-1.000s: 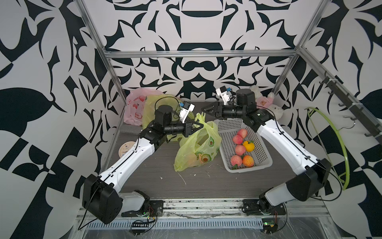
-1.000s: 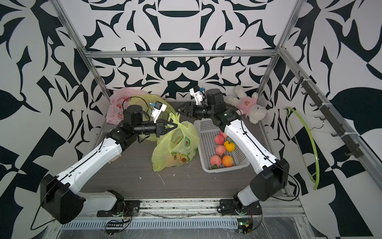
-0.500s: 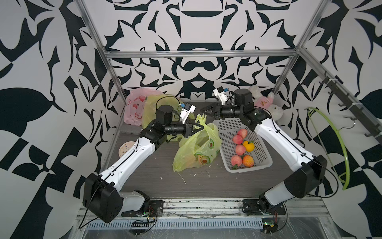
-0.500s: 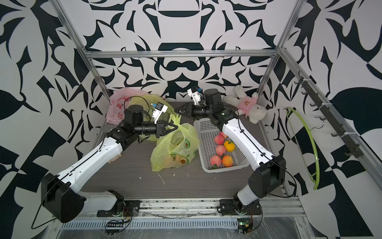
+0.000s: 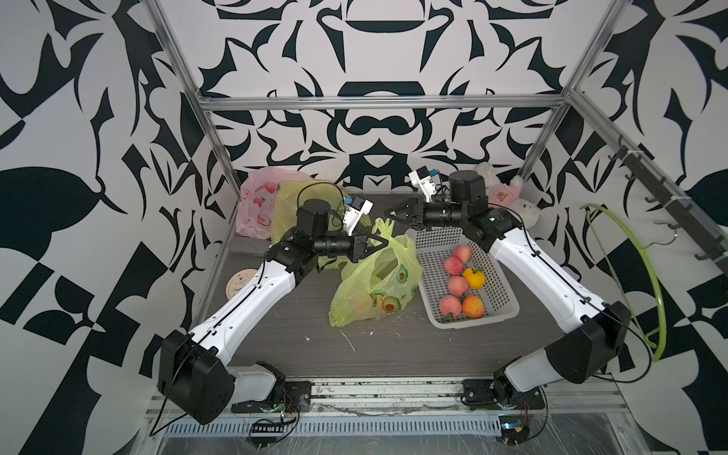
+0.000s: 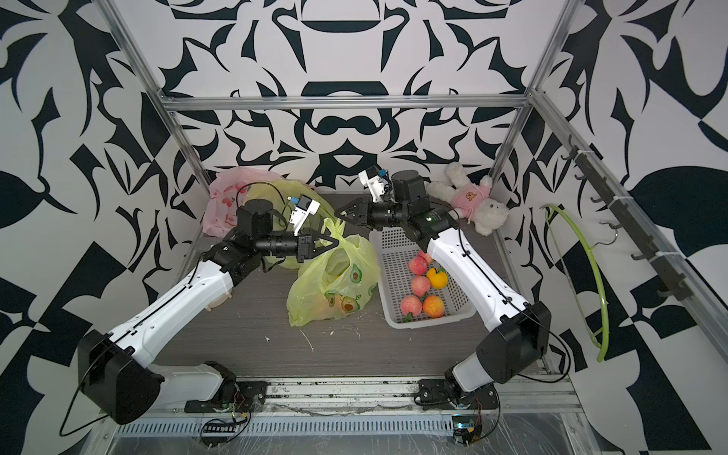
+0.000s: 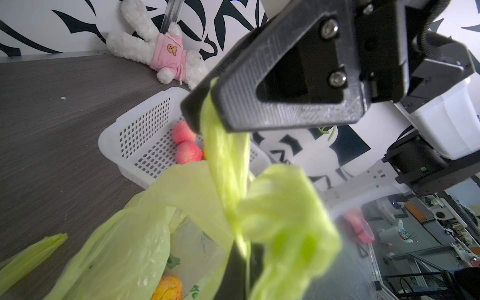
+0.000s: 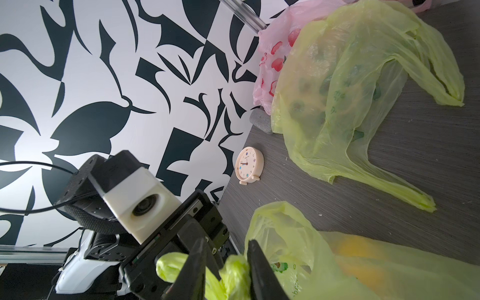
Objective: Place the peach into a plastic bag & tie a knot
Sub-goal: Cross the plastic bag at the center of the board.
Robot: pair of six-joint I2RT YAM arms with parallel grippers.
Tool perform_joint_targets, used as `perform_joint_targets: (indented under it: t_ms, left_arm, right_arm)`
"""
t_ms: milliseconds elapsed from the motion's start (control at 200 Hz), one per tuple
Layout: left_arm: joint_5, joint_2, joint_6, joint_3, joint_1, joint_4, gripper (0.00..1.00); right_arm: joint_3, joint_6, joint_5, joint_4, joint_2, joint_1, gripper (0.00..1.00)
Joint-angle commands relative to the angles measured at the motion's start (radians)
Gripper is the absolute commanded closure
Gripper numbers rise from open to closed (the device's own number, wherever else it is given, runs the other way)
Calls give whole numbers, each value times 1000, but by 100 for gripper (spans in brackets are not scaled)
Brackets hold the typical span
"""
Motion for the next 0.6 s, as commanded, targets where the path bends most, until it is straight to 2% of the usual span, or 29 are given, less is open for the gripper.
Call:
perform_joint_targets:
  t_ms: [0, 85, 180, 415, 595]
  left_arm:
    - [17, 0, 19, 42, 1, -14, 100]
    - [15, 3, 20, 44, 1, -15, 100]
    - [10, 4, 21, 45, 2, -18, 100]
    - [-28, 5, 16, 15, 2, -33, 100]
    - [-62, -10, -3, -41, 3, -2, 93]
  right_arm:
    - [3, -23, -33, 17, -22, 5, 74]
    - [4, -25, -39, 17, -22, 6, 82]
    - [3, -26, -38, 17, -26, 6, 100]
    - [7, -12, -9, 48, -31, 6, 100]
    - [4, -8, 14, 61, -32, 6, 100]
